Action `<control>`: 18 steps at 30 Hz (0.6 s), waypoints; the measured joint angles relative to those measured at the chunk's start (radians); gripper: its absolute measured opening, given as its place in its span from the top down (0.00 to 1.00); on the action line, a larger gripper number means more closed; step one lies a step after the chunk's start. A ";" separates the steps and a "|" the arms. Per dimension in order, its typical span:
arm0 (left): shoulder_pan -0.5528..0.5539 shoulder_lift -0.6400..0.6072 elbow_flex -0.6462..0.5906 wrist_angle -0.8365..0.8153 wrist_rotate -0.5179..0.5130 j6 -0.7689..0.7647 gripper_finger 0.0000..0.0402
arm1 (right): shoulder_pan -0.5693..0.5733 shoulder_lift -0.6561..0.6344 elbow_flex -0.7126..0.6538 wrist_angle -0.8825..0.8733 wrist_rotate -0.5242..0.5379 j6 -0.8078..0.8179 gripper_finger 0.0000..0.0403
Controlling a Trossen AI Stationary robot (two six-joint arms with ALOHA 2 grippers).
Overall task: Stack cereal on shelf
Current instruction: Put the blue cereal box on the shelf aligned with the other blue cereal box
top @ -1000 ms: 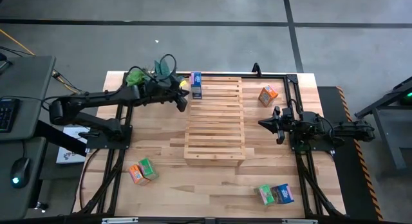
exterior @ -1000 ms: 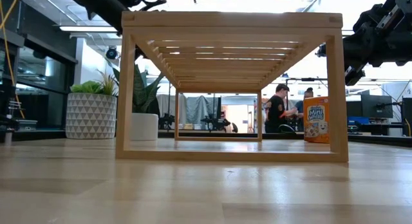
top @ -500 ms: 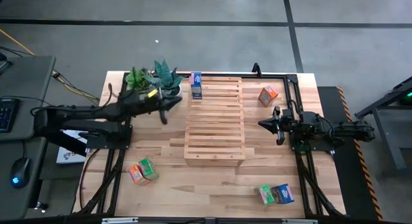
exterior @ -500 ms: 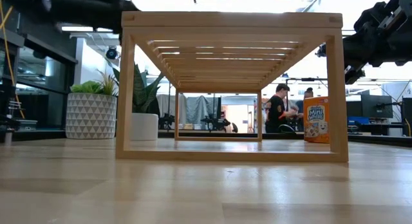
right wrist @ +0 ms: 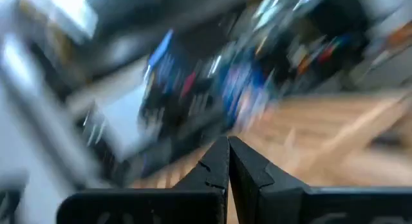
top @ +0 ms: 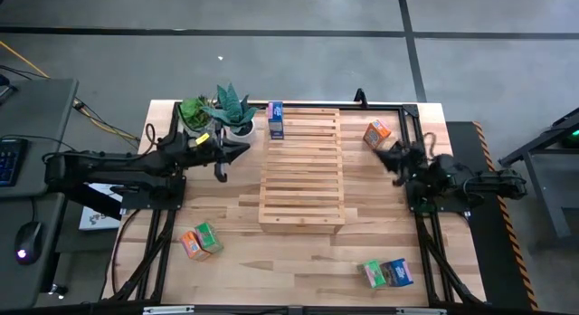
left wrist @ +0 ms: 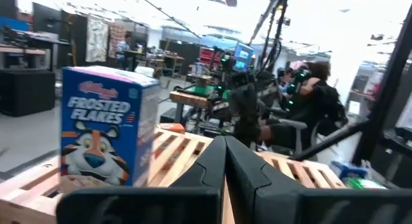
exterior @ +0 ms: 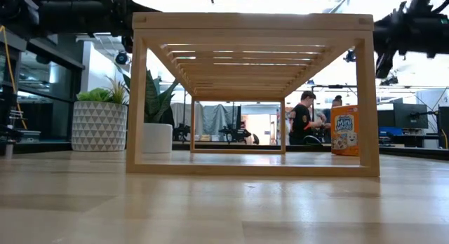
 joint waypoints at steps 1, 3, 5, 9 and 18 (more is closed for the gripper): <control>0.000 0.000 0.000 0.003 -0.008 0.000 1.00 | 0.000 0.000 0.000 0.056 0.047 -0.020 1.00; 0.000 0.000 0.000 0.004 -0.013 -0.002 1.00 | 0.000 0.000 0.000 0.139 0.076 -0.062 1.00; 0.000 0.000 0.000 0.004 -0.013 -0.002 1.00 | 0.000 0.015 0.000 0.228 0.028 -0.062 1.00; 0.000 0.000 0.000 0.004 -0.013 0.030 1.00 | 0.000 0.120 0.000 0.377 -0.239 -0.077 1.00; 0.000 0.001 0.000 -0.001 -0.013 0.043 1.00 | 0.000 0.473 0.130 0.386 -0.247 -0.111 1.00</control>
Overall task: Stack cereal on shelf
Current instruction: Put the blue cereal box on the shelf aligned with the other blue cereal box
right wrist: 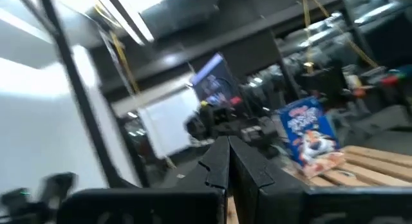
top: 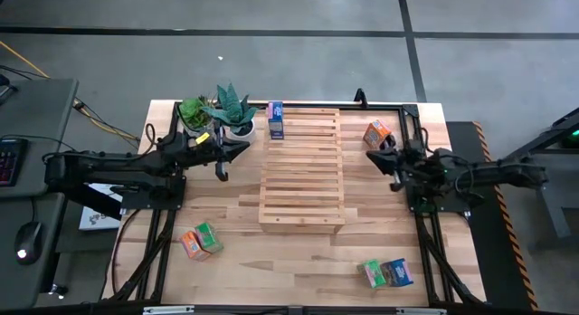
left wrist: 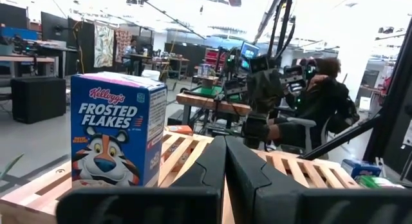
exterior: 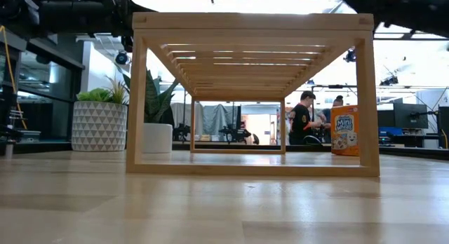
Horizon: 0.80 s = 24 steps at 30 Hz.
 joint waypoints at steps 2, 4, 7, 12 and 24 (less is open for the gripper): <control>0.000 0.000 0.000 -0.001 0.000 0.002 1.00 | 0.000 0.075 0.059 0.001 0.015 -0.049 1.00; 0.000 0.000 0.000 -0.005 0.000 0.002 1.00 | 0.000 0.140 0.123 -0.002 0.029 -0.079 1.00; 0.000 0.000 0.000 -0.010 0.000 0.001 1.00 | 0.000 0.205 0.245 -0.120 0.049 -0.084 0.97; 0.000 0.000 0.000 -0.016 0.000 0.000 1.00 | 0.007 0.300 0.539 -0.677 0.051 -0.013 0.78; 0.000 0.000 0.000 -0.017 0.000 0.016 1.00 | 0.234 0.678 1.235 -2.148 -0.104 0.753 0.37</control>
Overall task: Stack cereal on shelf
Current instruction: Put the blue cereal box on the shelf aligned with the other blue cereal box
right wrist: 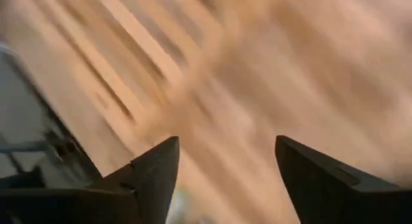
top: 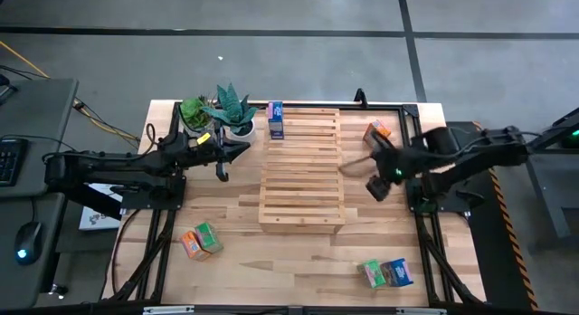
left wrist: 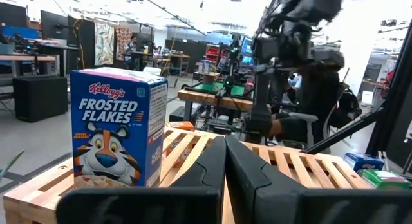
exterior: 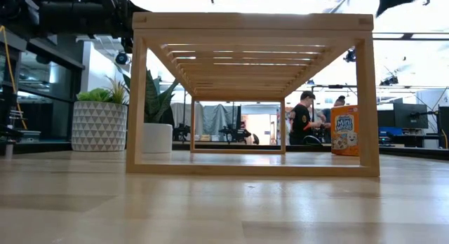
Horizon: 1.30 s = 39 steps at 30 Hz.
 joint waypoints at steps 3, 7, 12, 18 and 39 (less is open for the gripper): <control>0.000 0.000 0.000 0.000 0.000 0.000 1.00 | 0.129 0.050 0.056 -0.166 -0.039 0.259 0.37; 0.000 0.000 0.000 -0.017 0.000 -0.006 1.00 | 0.313 0.082 0.042 -0.123 -0.042 0.515 0.37; 0.000 0.000 0.000 -0.025 0.000 -0.006 1.00 | 0.490 0.175 0.029 -0.101 -0.107 0.743 0.37; 0.000 0.000 0.000 -0.025 0.000 -0.006 1.00 | 0.595 0.278 0.029 -0.021 -0.145 0.903 0.37; 0.000 0.000 0.000 -0.025 0.000 -0.007 1.00 | 0.715 0.522 0.028 0.154 -0.245 1.103 0.37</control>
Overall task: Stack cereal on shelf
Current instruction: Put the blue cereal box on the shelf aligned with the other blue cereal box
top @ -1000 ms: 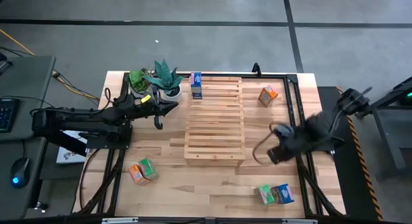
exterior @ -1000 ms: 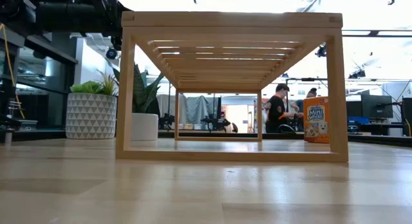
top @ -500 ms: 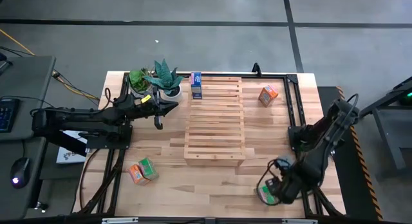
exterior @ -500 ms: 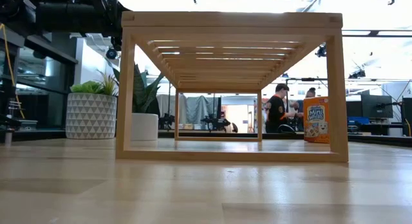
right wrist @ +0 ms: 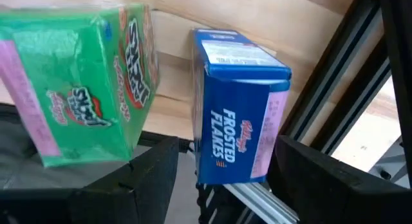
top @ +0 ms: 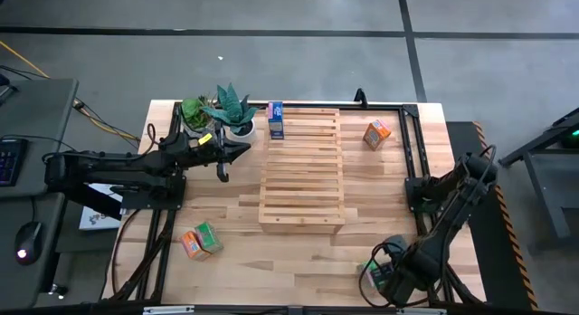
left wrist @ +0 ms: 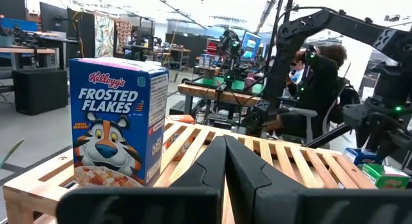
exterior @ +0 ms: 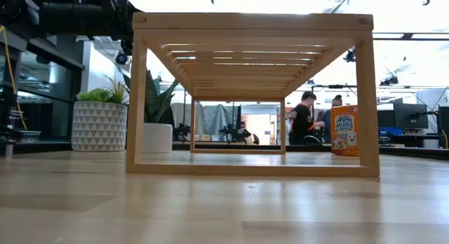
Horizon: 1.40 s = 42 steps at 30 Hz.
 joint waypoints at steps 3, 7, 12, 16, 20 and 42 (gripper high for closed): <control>0.000 0.000 0.000 0.000 0.000 0.000 1.00 | 0.000 0.013 0.000 -0.002 0.002 -0.001 0.37; 0.000 0.000 0.000 0.000 0.000 0.000 1.00 | 0.000 0.027 0.000 -0.017 -0.009 -0.008 0.37; 0.000 0.000 0.000 0.000 0.000 0.000 1.00 | 0.001 0.037 0.001 -0.053 -0.023 -0.009 0.37; 0.000 0.000 0.000 0.000 0.000 0.000 1.00 | 0.000 0.038 0.000 -0.082 -0.016 -0.017 0.37; 0.000 0.000 0.000 0.000 0.000 0.000 1.00 | -0.004 0.038 0.000 -0.061 -0.006 -0.046 0.37; 0.000 0.000 0.000 -0.009 0.000 -0.001 1.00 | -0.014 0.038 -0.044 0.003 -0.030 -0.097 0.37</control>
